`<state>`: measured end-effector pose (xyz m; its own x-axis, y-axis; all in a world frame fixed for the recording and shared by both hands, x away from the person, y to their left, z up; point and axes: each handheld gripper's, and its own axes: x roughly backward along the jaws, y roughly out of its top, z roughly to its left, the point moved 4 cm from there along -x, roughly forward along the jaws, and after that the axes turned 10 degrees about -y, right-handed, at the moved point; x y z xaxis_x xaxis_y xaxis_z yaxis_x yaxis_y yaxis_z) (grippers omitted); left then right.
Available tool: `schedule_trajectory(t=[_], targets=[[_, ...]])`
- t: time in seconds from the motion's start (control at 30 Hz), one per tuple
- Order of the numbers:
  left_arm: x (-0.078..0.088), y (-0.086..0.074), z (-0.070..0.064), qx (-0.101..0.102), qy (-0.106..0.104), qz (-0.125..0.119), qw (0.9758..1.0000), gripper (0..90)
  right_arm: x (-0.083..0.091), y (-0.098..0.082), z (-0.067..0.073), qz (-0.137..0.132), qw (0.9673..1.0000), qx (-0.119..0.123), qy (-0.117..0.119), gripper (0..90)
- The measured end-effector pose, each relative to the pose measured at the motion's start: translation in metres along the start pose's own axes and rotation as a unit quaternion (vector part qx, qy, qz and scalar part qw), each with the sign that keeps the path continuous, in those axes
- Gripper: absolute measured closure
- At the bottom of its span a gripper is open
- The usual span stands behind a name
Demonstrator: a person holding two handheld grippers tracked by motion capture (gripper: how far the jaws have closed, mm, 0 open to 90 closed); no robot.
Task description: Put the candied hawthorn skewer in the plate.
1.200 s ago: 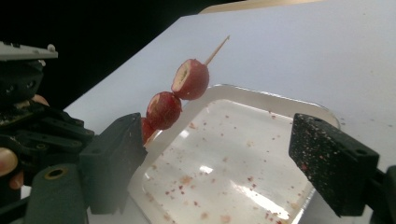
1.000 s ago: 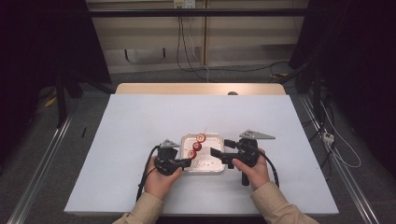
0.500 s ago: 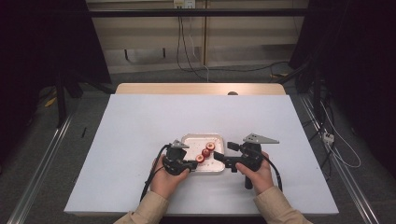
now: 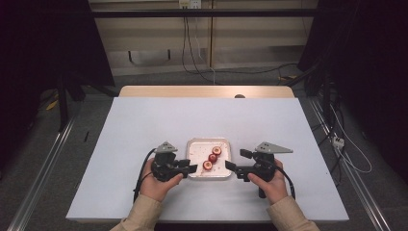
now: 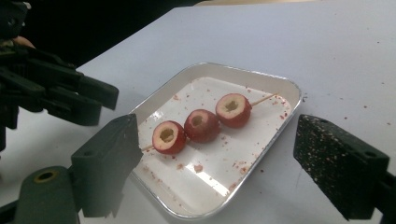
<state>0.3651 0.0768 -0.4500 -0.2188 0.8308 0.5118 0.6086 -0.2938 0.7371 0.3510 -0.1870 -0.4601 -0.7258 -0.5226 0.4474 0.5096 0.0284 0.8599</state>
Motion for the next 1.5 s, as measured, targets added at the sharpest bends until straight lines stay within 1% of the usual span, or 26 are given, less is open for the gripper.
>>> schedule_trajectory(t=[0.03, 0.13, 0.17, 0.27, 0.33, 0.37, 0.4, 0.43, 0.47, 0.5, 0.53, 0.6, 0.67, 0.7, 0.77, 0.83, 1.0, 1.03, 1.2, 1.3, 1.4, 1.5], targets=[[0.004, -0.001, 0.001, -0.005, -0.001, -0.002, 1.0000, 55.9, 0.001, -0.001, 0.000, 0.001, 1.0000, 0.004, -0.002, 13.8], [0.013, -0.002, 0.005, -0.006, -0.002, -0.011, 0.9999, 51.6, 0.003, -0.004, -0.001, 0.000, 1.0000, 0.009, -0.002, 12.6], [0.016, -0.002, 0.006, -0.008, -0.002, -0.014, 0.9999, 51.1, 0.004, -0.004, -0.001, 0.001, 0.9999, 0.011, -0.006, 12.1], [0.022, -0.003, 0.009, -0.013, -0.003, -0.021, 0.9997, 48.9, 0.008, -0.005, -0.002, -0.004, 0.9999, 0.014, -0.006, 12.0], [0.027, -0.005, 0.011, -0.014, -0.007, -0.023, 0.9996, 47.1, 0.010, -0.006, -0.003, -0.006, 0.9998, 0.017, -0.011, 11.3], [0.030, -0.006, 0.013, -0.013, -0.008, -0.030, 0.9994, 46.3, 0.011, -0.007, -0.004, -0.004, 0.9997, 0.021, -0.011, 11.3], [0.032, -0.006, 0.014, -0.012, -0.011, -0.032, 0.9994, 46.4, 0.013, -0.008, -0.005, -0.005, 0.9997, 0.019, -0.012, 11.2], [0.035, -0.007, 0.015, -0.011, -0.010, -0.033, 0.9993, 46.2, 0.014, -0.009, -0.006, -0.005, 0.9998, 0.017, -0.012, 11.2], [0.037, -0.008, 0.017, -0.011, -0.007, -0.033, 0.9994, 44.8, 0.016, -0.011, -0.008, -0.004, 0.9997, 0.022, -0.012, 11.2], [0.040, -0.009, 0.019, -0.010, -0.006, -0.039, 0.9992, 43.4, 0.017, -0.011, -0.008, -0.005, 0.9998, 0.014, -0.011, 11.1], [0.043, -0.009, 0.019, -0.009, -0.007, -0.039, 0.9992, 42.6, 0.019, -0.013, -0.011, -0.005, 0.9997, 0.017, -0.014, 10.8], [0.048, -0.011, 0.022, -0.013, -0.002, -0.041, 0.9991, 41.1, 0.022, -0.015, -0.014, -0.004, 0.9996, 0.020, -0.021, 10.6], [0.052, -0.013, 0.024, -0.013, 0.000, -0.041, 0.9991, 40.5, 0.026, -0.017, -0.017, -0.006, 0.9994, 0.023, -0.025, 10.6], [0.053, -0.013, 0.025, -0.012, 0.001, -0.045, 0.9989, 40.0, 0.028, -0.017, -0.018, -0.006, 0.9994, 0.022, -0.028, 10.6], [0.057, -0.014, 0.027, -0.015, 0.001, -0.045, 0.9989, 38.1, 0.031, -0.018, -0.021, -0.006, 0.9992, 0.023, -0.032, 10.5], [0.059, -0.015, 0.029, -0.015, 0.003, -0.049, 0.9987, 37.1, 0.034, -0.020, -0.024, -0.009, 0.9992, 0.021, -0.033, 10.6], [0.064, -0.019, 0.032, -0.017, 0.007, -0.048, 0.9987, 34.3, 0.041, -0.023, -0.029, -0.008, 0.9989, 0.024, -0.040, 10.6], [0.065, -0.019, 0.032, -0.017, 0.008, -0.047, 0.9987, 33.9, 0.042, -0.023, -0.030, -0.009, 0.9987, 0.028, -0.041, 10.6], [0.069, -0.021, 0.035, -0.023, 0.010, -0.049, 0.9985, 31.4, 0.045, -0.025, -0.032, -0.008, 0.9981, 0.037, -0.048, 10.6], [0.071, -0.022, 0.037, -0.023, 0.010, -0.052, 0.9983, 30.5, 0.047, -0.026, -0.033, -0.008, 0.9981, 0.036, -0.050, 10.6], [0.072, -0.023, 0.038, -0.026, 0.012, -0.051, 0.9983, 29.6, 0.048, -0.026, -0.034, -0.008, 0.9980, 0.039, -0.050, 10.6], [0.074, -0.024, 0.039, -0.026, 0.013, -0.050, 0.9983, 29.3, 0.049, -0.027, -0.035, -0.008, 0.9977, 0.041, -0.053, 10.7]])
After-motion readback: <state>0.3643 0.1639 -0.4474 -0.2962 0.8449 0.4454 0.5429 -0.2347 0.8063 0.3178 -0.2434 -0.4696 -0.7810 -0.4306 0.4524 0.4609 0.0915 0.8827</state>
